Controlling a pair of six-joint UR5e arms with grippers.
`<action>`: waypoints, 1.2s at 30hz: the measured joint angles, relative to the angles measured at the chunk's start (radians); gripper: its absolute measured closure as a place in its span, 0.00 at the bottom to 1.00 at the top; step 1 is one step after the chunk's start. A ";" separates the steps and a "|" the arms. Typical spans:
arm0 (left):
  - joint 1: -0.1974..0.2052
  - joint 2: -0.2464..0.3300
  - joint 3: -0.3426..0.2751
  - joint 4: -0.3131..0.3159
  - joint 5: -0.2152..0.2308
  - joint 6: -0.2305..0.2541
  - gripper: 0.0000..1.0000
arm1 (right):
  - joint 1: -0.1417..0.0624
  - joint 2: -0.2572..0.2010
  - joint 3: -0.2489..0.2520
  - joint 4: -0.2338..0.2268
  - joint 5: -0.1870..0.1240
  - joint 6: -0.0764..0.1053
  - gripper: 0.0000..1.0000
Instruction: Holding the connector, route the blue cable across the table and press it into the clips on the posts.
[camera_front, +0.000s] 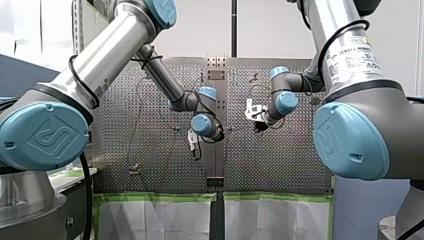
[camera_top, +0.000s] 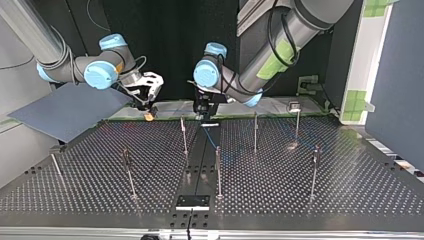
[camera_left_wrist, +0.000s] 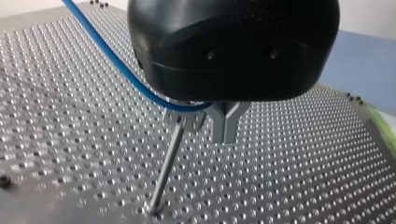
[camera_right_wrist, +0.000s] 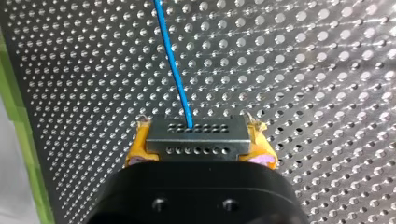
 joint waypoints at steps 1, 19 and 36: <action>0.002 -0.004 0.007 -0.001 0.000 0.000 1.00 | -0.001 0.000 0.000 -0.006 -0.005 0.002 1.00; 0.033 -0.015 0.077 -0.038 0.014 0.008 1.00 | -0.025 0.042 -0.003 -0.066 -0.030 0.018 1.00; 0.039 -0.018 0.087 -0.027 0.040 0.009 1.00 | -0.057 0.078 -0.020 -0.090 -0.048 0.025 1.00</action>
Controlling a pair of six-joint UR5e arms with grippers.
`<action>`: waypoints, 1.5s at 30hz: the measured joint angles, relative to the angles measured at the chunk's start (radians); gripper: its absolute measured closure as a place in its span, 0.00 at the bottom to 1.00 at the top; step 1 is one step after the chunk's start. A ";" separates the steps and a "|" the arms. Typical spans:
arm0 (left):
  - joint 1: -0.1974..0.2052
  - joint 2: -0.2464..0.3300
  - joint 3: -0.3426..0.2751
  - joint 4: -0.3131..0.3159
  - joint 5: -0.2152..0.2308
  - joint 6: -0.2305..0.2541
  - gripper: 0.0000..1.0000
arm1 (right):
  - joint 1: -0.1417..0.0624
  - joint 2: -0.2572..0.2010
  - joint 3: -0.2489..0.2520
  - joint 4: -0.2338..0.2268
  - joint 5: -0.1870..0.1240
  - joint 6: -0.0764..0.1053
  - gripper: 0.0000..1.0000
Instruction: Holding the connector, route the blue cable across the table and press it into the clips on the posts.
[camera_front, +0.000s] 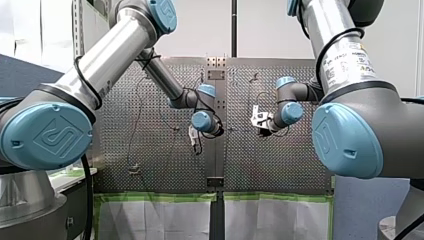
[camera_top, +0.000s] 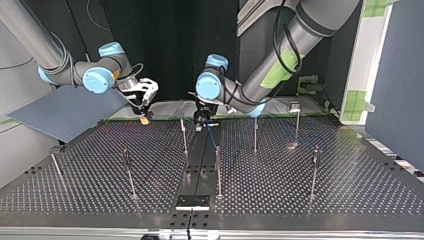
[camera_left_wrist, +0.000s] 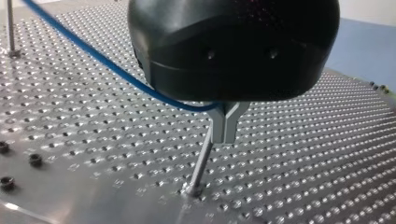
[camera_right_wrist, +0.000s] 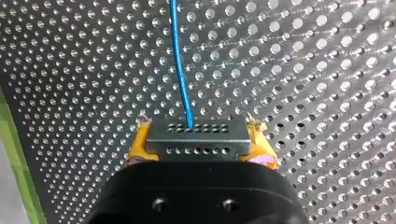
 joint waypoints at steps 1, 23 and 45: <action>0.003 -0.002 0.004 0.000 0.003 0.000 1.00 | -0.001 0.001 -0.001 -0.002 0.000 0.000 1.00; 0.037 -0.071 0.137 -0.092 0.002 0.015 0.64 | -0.047 0.036 -0.047 -0.064 -0.003 0.017 1.00; -0.054 -0.046 0.139 -0.253 -0.146 0.064 0.00 | -0.046 0.038 -0.071 -0.082 -0.042 -0.060 1.00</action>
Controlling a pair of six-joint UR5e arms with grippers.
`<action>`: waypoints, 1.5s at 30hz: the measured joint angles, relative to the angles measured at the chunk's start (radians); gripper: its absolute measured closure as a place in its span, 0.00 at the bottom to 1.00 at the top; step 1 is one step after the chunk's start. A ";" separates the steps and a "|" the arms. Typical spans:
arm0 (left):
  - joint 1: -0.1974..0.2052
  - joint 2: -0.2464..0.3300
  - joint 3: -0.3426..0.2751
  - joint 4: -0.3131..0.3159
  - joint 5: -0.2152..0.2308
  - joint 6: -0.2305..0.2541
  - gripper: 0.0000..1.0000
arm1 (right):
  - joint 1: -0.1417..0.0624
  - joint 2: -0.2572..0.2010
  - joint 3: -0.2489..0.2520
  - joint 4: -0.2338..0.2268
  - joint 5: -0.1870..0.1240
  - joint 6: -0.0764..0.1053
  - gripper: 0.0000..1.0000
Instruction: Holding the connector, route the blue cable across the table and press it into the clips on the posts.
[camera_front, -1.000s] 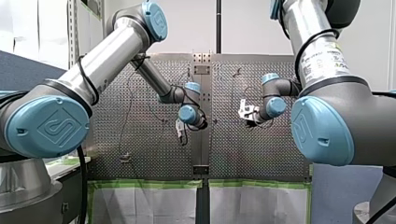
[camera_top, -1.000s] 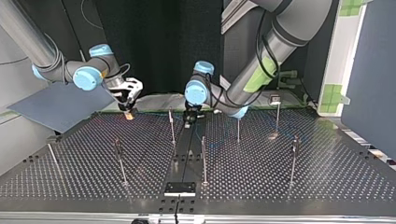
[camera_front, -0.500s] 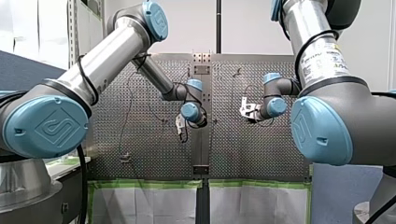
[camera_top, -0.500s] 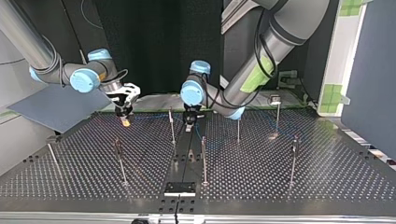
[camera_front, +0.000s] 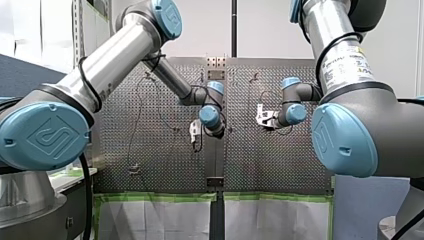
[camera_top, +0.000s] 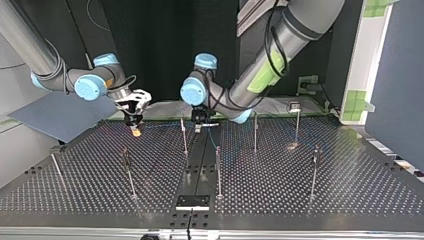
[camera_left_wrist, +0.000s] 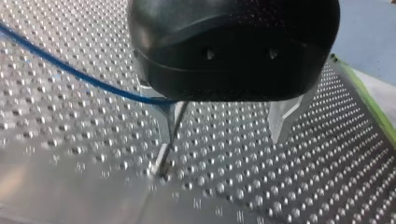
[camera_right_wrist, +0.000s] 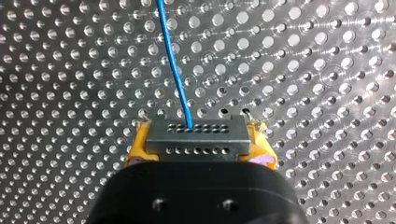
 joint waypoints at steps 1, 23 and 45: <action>-0.008 0.005 0.000 -0.009 -0.008 -0.002 0.00 | 0.001 0.000 0.000 0.000 -0.002 -0.001 1.00; -0.137 0.059 -0.004 -0.059 -0.136 -0.019 0.00 | -0.013 0.000 -0.006 0.001 -0.030 0.020 1.00; -0.222 -0.029 0.091 0.034 -0.191 -0.048 0.00 | -0.054 0.000 -0.009 0.003 -0.040 0.044 1.00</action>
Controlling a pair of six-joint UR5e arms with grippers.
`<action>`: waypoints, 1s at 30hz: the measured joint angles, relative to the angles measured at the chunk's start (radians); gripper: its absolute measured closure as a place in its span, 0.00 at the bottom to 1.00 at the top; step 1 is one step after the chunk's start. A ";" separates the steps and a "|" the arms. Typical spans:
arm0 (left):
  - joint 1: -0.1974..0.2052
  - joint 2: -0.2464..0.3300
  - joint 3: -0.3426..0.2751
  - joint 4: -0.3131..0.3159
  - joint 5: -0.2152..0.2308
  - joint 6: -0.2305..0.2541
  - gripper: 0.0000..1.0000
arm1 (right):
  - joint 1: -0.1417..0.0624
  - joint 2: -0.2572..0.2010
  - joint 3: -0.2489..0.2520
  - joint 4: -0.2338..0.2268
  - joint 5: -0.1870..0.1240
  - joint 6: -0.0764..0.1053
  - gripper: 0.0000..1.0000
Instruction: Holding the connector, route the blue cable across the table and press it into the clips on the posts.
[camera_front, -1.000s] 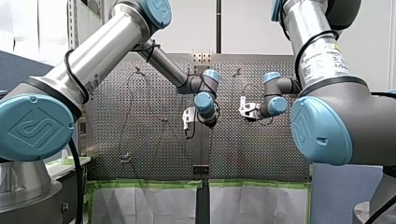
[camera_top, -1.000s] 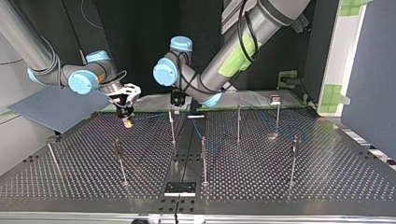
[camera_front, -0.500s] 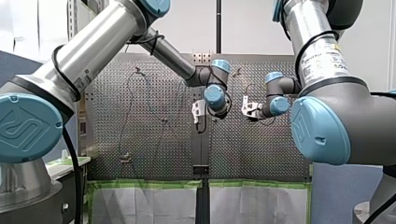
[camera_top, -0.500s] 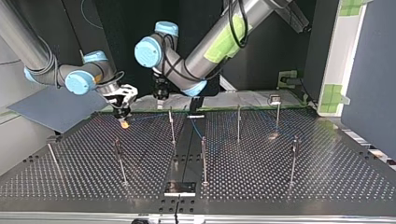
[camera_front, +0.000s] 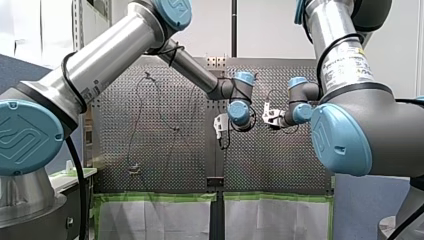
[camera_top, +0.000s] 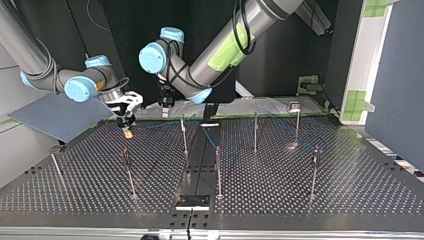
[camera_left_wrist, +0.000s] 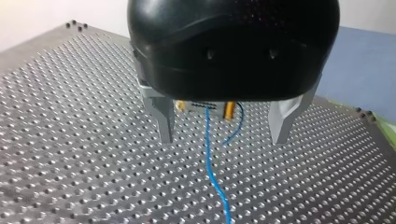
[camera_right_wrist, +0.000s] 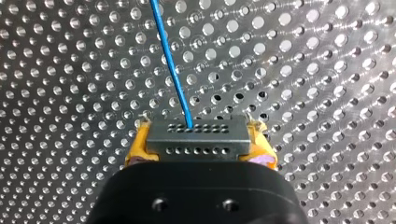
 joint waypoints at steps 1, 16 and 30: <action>0.000 -0.007 0.007 -0.006 -0.002 0.000 0.00 | -0.001 0.000 0.000 0.000 0.000 0.000 1.00; -0.009 -0.124 0.138 -0.059 -0.038 -0.013 0.00 | -0.004 0.000 0.000 0.002 -0.011 0.001 1.00; -0.011 -0.138 0.216 -0.051 -0.101 -0.027 0.00 | -0.010 0.000 0.000 0.002 -0.011 0.008 1.00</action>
